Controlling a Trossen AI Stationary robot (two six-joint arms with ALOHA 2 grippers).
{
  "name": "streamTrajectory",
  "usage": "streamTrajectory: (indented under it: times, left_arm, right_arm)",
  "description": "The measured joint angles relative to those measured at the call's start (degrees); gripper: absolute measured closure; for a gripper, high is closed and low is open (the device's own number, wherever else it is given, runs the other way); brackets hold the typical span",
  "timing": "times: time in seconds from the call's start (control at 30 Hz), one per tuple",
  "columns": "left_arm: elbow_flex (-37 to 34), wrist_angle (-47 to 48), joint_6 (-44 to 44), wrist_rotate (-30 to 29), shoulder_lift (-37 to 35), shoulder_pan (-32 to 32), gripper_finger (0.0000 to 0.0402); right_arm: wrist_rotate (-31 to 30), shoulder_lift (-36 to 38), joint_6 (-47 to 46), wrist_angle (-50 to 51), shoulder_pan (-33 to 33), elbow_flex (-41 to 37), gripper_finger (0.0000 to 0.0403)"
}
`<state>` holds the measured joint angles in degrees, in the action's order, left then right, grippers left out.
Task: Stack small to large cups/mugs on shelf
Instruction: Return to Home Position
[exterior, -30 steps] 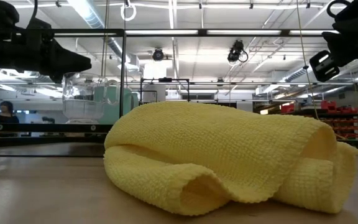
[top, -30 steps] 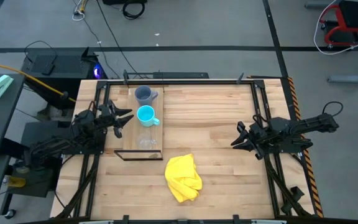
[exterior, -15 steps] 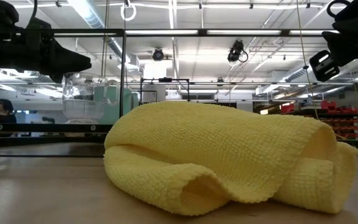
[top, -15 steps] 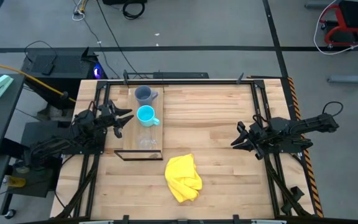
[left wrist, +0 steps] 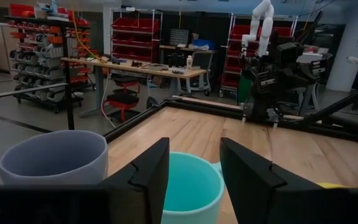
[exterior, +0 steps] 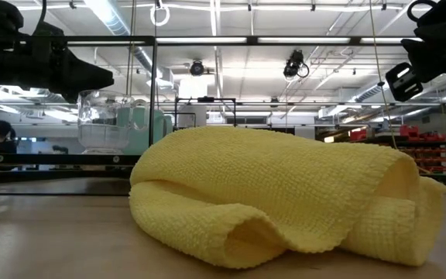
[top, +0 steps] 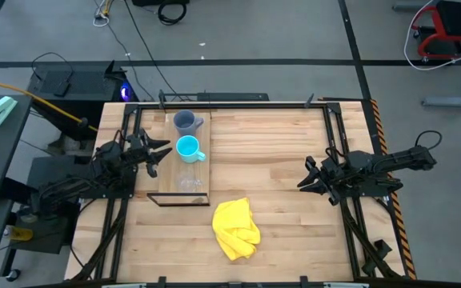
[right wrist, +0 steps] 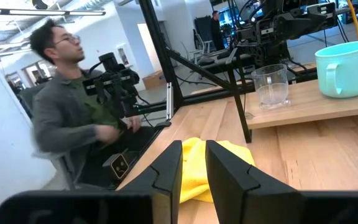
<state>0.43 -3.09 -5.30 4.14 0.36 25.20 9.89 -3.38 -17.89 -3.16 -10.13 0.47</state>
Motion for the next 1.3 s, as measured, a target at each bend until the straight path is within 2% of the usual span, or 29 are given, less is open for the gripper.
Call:
streamTrajectory:
  times: [0.5, 0.97, 1.3]
  left_arm:
    - [0.00, -0.07, 0.00, -0.04, 0.00, -0.01, 0.0262]
    - [-0.02, -0.07, -0.02, -0.02, 0.00, 0.01, 0.0249]
    - [-0.02, -0.07, 0.00, -0.02, 0.00, -0.01, 0.0262]
  right_arm:
    - [0.00, 0.00, 0.00, 0.00, 0.00, 0.02, 0.0325]
    - [0.00, 0.00, 0.00, 0.00, -0.01, 0.02, 0.0325]
    - [0.00, 0.00, 0.00, 0.00, -0.02, 0.02, 0.0325]
